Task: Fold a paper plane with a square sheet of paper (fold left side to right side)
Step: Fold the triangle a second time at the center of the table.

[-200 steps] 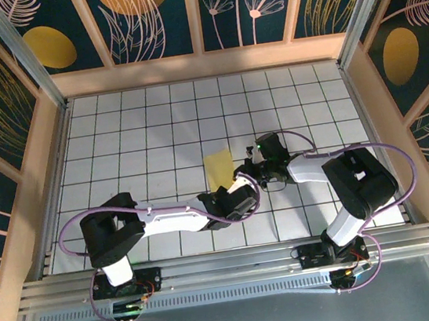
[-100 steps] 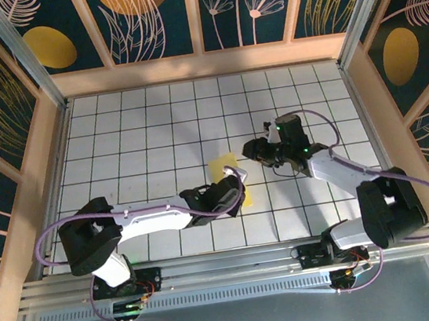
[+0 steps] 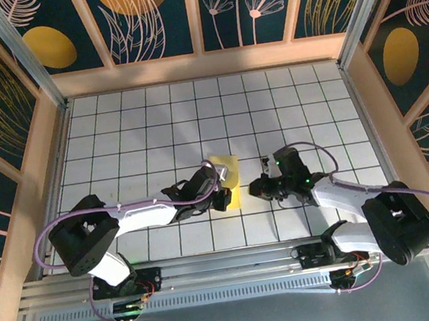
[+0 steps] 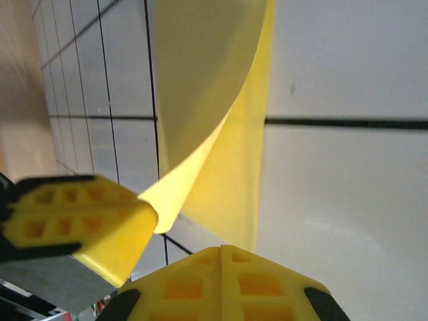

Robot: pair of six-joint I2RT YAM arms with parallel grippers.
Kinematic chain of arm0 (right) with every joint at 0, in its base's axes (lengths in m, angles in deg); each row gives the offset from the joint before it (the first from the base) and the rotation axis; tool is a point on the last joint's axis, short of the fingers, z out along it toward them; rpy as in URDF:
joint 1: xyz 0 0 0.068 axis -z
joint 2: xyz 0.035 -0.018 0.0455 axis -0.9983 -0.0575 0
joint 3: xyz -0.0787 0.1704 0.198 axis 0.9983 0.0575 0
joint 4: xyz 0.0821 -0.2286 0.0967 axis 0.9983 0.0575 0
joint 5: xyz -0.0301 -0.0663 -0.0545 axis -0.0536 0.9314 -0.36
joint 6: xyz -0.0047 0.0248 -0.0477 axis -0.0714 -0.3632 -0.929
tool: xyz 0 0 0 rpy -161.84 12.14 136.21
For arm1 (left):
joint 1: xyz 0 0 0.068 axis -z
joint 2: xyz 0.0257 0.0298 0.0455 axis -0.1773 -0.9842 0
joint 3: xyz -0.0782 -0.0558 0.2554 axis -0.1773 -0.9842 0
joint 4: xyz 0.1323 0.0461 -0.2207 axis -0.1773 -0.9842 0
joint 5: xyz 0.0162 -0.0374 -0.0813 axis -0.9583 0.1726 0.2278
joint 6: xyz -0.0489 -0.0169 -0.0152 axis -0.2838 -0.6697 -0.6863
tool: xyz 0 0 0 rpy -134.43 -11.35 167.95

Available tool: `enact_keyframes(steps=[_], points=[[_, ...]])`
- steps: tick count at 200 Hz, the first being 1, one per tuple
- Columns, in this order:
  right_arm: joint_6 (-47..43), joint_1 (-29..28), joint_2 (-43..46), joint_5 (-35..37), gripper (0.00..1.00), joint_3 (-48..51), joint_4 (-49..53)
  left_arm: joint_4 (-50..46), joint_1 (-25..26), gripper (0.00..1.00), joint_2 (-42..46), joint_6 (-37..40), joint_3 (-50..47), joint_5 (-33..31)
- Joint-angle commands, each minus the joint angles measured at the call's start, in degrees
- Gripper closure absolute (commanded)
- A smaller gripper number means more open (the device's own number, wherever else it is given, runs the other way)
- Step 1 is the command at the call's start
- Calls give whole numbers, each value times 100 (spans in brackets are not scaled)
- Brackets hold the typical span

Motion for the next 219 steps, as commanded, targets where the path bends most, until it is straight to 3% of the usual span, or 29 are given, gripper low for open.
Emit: enact_keyframes(steps=[1, 60, 153, 219], points=[[457, -356, -335, 13, 100, 104, -902, 317, -77, 100, 55, -283, -45, 314], [598, -738, -1061, 174, 100, -124, -1223, 273, -122, 100, -42, -443, -21, 306], [-66, -751, -1365, 565, 100, -464, 402, -398, -270, 100, -65, -104, 50, -10], [-232, -742, -1420, 660, 100, -527, 620, -621, -459, 100, -270, 352, 257, -136]])
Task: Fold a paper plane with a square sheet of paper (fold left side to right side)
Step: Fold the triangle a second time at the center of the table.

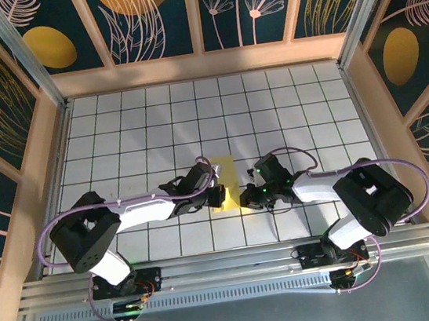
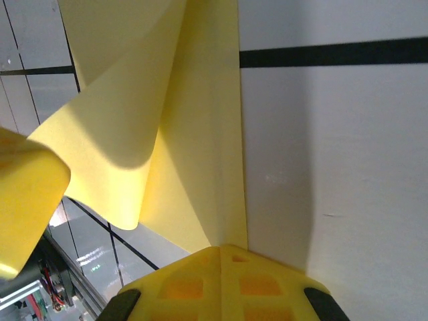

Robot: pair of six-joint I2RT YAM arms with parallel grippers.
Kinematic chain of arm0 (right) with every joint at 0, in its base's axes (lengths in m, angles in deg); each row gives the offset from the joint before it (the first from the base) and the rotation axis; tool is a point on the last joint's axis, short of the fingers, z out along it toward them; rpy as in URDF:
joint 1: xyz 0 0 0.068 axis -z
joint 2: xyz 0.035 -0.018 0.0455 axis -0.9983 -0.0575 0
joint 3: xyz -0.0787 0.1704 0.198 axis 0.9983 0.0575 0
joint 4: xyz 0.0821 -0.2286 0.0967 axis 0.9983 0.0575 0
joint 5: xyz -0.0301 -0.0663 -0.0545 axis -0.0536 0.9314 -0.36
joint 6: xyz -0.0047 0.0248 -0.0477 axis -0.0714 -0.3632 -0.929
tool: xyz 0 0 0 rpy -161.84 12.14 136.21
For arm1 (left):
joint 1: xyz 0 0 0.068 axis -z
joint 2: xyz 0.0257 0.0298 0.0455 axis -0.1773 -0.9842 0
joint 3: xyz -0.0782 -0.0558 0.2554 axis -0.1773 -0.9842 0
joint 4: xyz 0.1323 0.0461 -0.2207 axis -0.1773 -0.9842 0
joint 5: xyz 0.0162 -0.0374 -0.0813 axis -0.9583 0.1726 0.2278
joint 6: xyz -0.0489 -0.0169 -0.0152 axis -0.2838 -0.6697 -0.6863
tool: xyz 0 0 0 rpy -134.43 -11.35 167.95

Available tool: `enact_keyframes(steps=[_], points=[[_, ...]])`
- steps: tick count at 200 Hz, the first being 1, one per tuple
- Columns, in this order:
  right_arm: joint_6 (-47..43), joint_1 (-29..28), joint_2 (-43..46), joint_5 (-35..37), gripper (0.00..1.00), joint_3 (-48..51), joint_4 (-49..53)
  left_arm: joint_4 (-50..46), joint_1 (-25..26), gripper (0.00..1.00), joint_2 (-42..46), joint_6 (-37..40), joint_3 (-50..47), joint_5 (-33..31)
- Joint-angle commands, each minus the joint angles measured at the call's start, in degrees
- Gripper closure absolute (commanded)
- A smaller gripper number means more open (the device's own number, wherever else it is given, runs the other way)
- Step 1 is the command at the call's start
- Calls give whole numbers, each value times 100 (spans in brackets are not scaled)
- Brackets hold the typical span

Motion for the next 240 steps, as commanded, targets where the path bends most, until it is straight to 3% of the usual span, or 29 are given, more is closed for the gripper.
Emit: enact_keyframes(steps=[1, 240], points=[[-200, -34, -129, 319, 100, -51, 496, -245, -94, 100, -135, 286, 178, -133], [-396, -34, -343, 465, 100, -222, 867, -656, -346, 100, -436, 652, 486, -616]])
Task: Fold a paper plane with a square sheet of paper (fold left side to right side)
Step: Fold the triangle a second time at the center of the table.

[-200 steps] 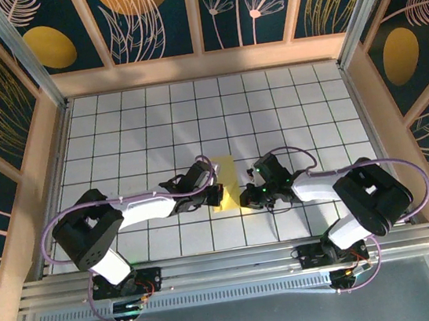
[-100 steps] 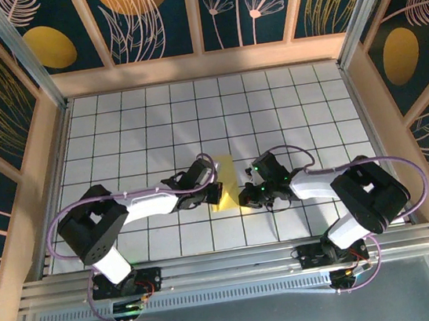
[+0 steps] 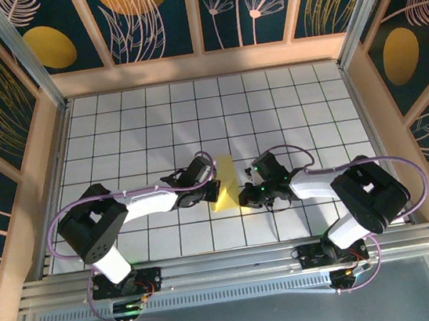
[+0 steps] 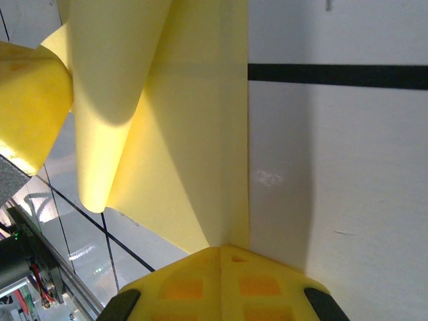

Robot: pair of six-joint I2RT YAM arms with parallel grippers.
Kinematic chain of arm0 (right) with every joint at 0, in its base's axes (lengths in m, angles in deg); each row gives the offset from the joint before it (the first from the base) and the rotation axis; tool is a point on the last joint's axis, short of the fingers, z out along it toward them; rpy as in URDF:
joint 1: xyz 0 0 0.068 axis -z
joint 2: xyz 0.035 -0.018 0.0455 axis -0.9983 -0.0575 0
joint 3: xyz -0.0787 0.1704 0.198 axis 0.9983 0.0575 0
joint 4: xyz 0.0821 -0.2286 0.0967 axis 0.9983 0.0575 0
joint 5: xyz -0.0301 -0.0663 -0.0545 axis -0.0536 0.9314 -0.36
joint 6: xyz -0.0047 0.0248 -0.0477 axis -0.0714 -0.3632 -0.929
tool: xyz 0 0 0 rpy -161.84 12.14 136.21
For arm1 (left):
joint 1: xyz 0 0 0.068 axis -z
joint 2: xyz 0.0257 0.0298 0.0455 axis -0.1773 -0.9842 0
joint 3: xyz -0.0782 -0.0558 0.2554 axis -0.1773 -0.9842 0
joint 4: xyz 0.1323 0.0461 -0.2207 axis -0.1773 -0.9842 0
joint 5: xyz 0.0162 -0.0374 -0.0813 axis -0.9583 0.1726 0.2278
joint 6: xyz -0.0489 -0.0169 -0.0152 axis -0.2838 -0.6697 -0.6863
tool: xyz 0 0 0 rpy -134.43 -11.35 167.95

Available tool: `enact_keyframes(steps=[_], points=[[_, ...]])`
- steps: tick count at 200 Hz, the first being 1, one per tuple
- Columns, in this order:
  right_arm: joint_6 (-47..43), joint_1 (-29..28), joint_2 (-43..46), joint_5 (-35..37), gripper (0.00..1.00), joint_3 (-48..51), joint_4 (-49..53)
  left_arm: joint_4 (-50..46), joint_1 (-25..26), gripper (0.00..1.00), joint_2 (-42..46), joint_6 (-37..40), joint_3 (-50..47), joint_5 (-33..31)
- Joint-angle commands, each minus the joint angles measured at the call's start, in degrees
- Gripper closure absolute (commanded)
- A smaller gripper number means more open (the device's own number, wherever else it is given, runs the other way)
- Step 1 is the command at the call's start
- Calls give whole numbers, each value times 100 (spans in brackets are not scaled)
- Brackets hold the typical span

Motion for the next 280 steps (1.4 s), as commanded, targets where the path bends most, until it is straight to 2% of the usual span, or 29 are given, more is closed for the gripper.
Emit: enact_keyframes(steps=[1, 280], points=[[-111, -34, -196, 456, 100, 21, 563, -224, -40, 100, -44, 95, 124, -178], [-97, -34, -212, 490, 100, 15, 581, -481, -57, 100, -171, 188, 338, -482]])
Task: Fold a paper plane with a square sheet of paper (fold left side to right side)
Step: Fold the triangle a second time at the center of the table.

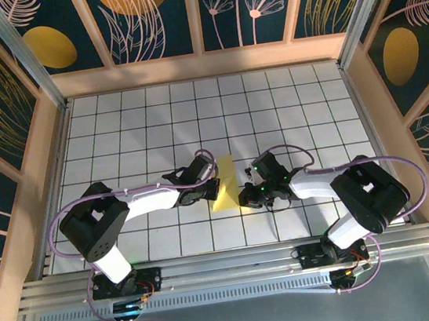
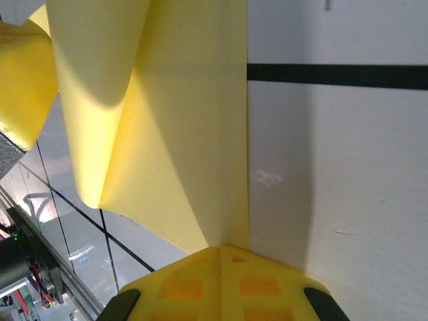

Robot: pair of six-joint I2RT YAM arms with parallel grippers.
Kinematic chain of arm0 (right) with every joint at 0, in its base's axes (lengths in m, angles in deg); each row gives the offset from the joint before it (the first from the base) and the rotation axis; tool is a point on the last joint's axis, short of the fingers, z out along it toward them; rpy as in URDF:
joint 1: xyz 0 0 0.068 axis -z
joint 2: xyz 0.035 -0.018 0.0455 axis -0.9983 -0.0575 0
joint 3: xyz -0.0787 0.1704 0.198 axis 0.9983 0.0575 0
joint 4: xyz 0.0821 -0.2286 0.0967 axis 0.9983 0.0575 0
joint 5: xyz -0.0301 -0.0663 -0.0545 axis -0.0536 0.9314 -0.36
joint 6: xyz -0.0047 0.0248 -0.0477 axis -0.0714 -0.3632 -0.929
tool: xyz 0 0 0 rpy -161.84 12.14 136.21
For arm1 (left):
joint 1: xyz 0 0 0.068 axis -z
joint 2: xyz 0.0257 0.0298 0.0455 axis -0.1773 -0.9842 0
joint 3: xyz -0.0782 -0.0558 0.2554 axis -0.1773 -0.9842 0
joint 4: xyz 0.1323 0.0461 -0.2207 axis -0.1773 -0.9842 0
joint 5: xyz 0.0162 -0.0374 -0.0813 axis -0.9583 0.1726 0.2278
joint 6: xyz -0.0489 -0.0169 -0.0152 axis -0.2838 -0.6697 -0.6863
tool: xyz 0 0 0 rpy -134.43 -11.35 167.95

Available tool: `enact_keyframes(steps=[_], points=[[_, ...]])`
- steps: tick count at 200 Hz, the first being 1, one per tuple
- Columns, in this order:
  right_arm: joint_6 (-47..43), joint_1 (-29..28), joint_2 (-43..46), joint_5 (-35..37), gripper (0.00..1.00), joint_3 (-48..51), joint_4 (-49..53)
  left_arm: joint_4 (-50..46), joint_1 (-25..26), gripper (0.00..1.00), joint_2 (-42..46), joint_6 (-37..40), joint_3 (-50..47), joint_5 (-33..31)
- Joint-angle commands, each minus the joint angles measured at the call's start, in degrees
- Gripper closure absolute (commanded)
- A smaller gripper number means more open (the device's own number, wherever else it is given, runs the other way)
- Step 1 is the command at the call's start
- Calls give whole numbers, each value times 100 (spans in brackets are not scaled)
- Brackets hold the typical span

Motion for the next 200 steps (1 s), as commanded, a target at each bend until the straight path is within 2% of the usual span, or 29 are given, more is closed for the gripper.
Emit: enact_keyframes(steps=[1, 145, 182, 200], points=[[-97, -34, -201, 486, 100, 49, 535, -144, -55, 100, -69, 105, 108, -143], [-100, -34, -209, 469, 100, 16, 518, -100, -59, 100, -372, 119, 123, -112], [-76, -17, 37, 250, 100, -90, 432, -100, -55, 100, -461, 115, 124, -50], [17, 52, 324, 35, 92, -117, 262, -118, -54, 100, -502, 107, 126, -32]])
